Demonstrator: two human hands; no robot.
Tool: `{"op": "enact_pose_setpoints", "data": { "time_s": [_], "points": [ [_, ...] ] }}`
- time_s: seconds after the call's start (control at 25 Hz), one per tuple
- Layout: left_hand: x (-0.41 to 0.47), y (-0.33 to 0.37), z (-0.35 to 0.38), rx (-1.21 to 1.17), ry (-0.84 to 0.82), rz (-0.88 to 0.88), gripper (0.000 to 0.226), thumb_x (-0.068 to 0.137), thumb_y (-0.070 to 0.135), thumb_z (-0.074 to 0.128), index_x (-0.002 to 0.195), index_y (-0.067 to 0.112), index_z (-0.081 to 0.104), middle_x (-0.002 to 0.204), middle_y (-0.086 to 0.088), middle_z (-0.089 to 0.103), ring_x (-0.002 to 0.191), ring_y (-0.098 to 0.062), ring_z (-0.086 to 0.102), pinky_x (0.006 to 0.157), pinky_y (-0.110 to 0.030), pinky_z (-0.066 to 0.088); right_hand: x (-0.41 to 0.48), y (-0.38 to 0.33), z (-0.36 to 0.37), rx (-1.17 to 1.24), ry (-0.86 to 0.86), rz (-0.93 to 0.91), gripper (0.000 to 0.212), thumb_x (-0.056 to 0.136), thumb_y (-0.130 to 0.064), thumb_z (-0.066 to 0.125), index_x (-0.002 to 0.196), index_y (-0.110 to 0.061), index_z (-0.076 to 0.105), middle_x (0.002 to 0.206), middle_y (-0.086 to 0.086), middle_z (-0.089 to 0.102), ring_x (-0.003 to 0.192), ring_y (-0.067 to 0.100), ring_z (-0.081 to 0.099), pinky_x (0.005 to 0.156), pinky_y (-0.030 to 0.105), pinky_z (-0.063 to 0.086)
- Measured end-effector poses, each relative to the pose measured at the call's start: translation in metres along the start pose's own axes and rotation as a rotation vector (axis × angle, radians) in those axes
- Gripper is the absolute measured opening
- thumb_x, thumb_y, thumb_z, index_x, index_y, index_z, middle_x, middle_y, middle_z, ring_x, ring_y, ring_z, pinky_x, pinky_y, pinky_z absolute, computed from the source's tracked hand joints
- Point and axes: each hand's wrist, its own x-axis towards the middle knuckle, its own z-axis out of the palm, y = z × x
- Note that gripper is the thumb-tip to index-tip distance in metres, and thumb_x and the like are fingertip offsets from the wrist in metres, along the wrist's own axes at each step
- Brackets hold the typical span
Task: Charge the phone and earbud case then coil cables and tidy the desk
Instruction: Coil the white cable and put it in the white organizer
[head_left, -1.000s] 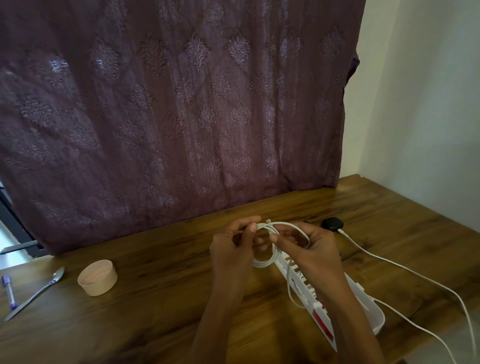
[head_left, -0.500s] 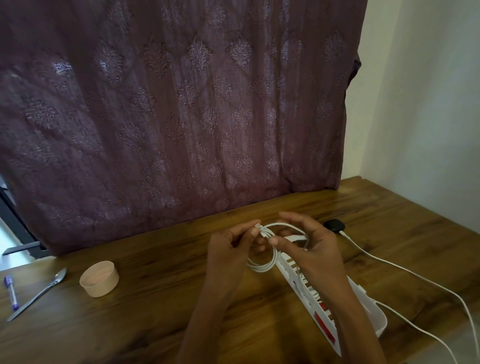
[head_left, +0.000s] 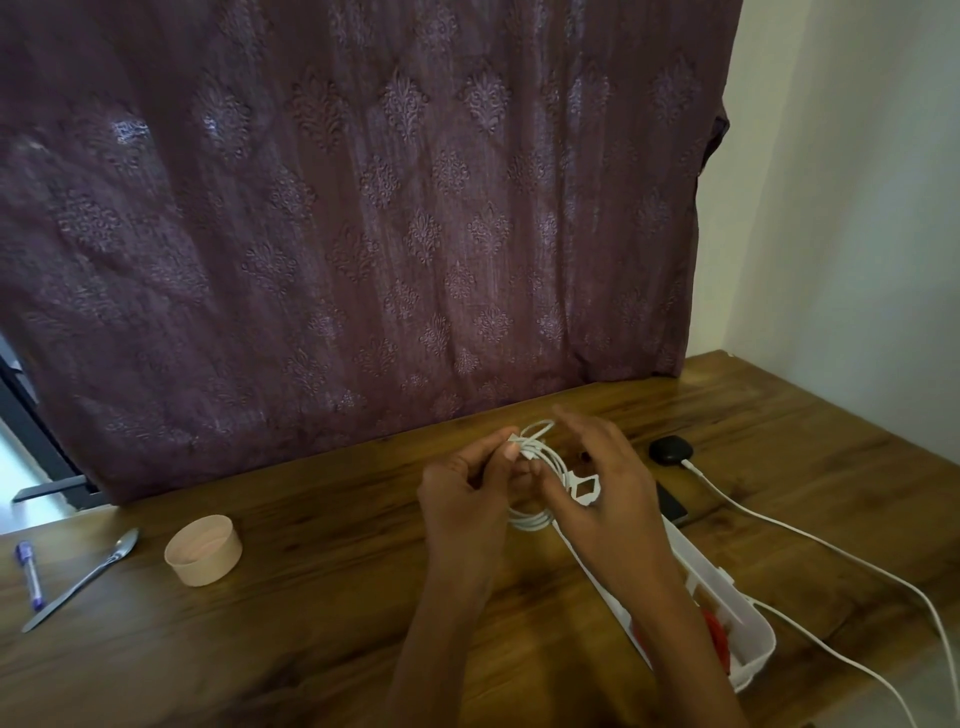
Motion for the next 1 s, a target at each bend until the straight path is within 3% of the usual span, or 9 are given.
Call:
{"op": "enact_pose_setpoints", "data": {
  "time_s": [0.12,0.24,0.36,0.48,0.56,0.68,0.76,0.92,1.0],
  "points": [
    [0.000,-0.005,0.000,0.033,0.029,0.011,0.019,0.086,0.002,0.057,0.093,0.014,0.070,0.072,-0.003,0.073,0.065,-0.008,0.069,0.060,-0.015,0.053,0.001,0.002,0.000,-0.042,-0.051,0.051,0.035,0.084,-0.029,0.064,0.117,-0.020,0.062,0.107,-0.011,0.058,0.100,0.001,0.055,0.081,0.013,0.044],
    [0.000,-0.010,0.001,0.053,0.061,0.027,0.023,0.087,0.003,0.057,0.090,0.020,0.071,0.078,-0.006,0.073,0.073,-0.013,0.070,0.065,-0.020,0.053,0.000,-0.003,0.003,0.085,-0.072,0.169,0.016,0.085,-0.024,0.064,0.100,-0.023,0.069,0.079,-0.021,0.067,0.082,-0.004,0.062,0.065,0.007,0.045],
    [-0.001,-0.015,0.000,0.162,0.061,0.113,0.028,0.088,0.008,0.057,0.085,0.033,0.068,0.079,0.002,0.073,0.075,-0.011,0.069,0.065,-0.020,0.053,0.000,-0.009,0.004,0.291,-0.060,0.335,0.022,0.084,-0.015,0.065,0.094,-0.034,0.060,0.070,-0.013,0.069,0.072,-0.001,0.066,0.063,0.012,0.051],
    [-0.001,-0.020,-0.004,0.249,0.105,0.193,0.030,0.089,0.008,0.055,0.084,0.036,0.064,0.078,0.009,0.071,0.071,-0.002,0.067,0.063,-0.013,0.050,0.001,-0.013,0.004,0.627,-0.023,0.546,0.020,0.083,-0.009,0.064,0.099,-0.017,0.054,0.068,0.001,0.072,0.068,0.011,0.069,0.065,0.023,0.054],
    [-0.002,-0.023,-0.005,0.242,0.119,0.199,0.029,0.090,0.008,0.054,0.083,0.035,0.063,0.081,0.007,0.071,0.072,-0.004,0.067,0.063,-0.013,0.050,0.002,-0.015,0.003,0.953,-0.066,0.705,0.023,0.082,-0.012,0.062,0.102,-0.005,0.053,0.069,0.004,0.071,0.066,0.016,0.068,0.063,0.028,0.055],
    [-0.003,-0.023,-0.004,0.305,0.136,0.244,0.028,0.090,0.012,0.054,0.081,0.037,0.061,0.078,0.013,0.069,0.074,-0.002,0.066,0.064,-0.011,0.048,0.003,-0.016,0.002,1.316,-0.153,0.840,0.045,0.078,-0.017,0.060,0.116,0.006,0.052,0.066,0.005,0.064,0.059,0.012,0.063,0.060,0.026,0.057],
    [-0.001,-0.021,-0.004,0.360,0.164,0.295,0.025,0.090,0.014,0.055,0.081,0.036,0.061,0.072,0.021,0.065,0.072,0.008,0.062,0.060,-0.004,0.044,0.002,-0.016,0.004,1.278,-0.145,0.822,0.043,0.076,-0.022,0.061,0.110,0.004,0.057,0.067,0.004,0.067,0.061,0.011,0.064,0.061,0.025,0.056],
    [0.001,-0.014,-0.003,0.352,0.302,0.346,0.017,0.090,0.011,0.055,0.083,0.025,0.062,0.065,0.021,0.060,0.063,0.011,0.059,0.054,-0.002,0.040,-0.001,-0.019,0.004,0.777,0.007,0.632,0.035,0.076,-0.040,0.060,0.087,-0.007,0.065,0.075,0.003,0.070,0.071,0.010,0.065,0.068,0.023,0.053],
    [0.003,-0.010,-0.003,0.330,0.330,0.348,0.018,0.090,0.010,0.054,0.083,0.025,0.061,0.061,0.018,0.058,0.058,0.009,0.058,0.051,-0.003,0.040,-0.001,-0.024,0.001,0.622,0.046,0.530,0.037,0.070,-0.045,0.063,0.077,-0.009,0.067,0.074,0.013,0.065,0.070,0.015,0.060,0.069,0.027,0.051]
  ]
}}
